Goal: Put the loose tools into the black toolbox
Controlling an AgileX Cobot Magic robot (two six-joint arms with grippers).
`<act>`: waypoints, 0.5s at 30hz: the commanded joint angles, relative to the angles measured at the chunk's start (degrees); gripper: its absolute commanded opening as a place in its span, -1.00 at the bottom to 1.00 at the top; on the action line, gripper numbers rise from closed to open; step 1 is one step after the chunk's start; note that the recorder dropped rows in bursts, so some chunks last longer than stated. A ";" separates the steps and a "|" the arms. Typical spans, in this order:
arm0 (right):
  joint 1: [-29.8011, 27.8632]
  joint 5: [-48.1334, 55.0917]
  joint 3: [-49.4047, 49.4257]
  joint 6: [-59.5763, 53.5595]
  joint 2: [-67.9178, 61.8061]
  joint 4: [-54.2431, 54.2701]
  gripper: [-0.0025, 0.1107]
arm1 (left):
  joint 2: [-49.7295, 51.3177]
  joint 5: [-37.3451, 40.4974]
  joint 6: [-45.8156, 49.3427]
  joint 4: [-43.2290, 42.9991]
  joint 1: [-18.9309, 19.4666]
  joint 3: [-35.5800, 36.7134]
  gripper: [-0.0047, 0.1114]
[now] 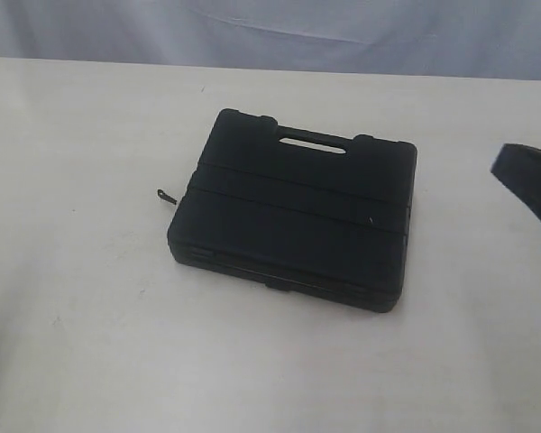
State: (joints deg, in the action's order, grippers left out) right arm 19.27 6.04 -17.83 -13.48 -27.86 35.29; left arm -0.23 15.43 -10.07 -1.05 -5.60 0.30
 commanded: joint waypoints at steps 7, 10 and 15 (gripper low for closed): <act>-16.23 0.42 11.40 -3.29 11.38 0.31 -0.96 | 0.23 -0.01 -0.07 -0.28 -0.33 -0.30 -0.92; -16.35 -0.05 14.46 -5.24 14.09 0.15 -0.96 | 0.23 -0.01 -0.07 -0.28 -0.33 -0.30 -0.92; -16.35 -0.84 17.83 -6.04 16.76 0.15 -0.96 | 0.23 -0.01 -0.07 -0.28 -0.33 -0.30 -0.92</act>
State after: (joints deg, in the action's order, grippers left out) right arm 3.20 6.15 -1.15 -18.46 -12.36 35.29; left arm -0.23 15.43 -10.07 -1.05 -5.60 0.30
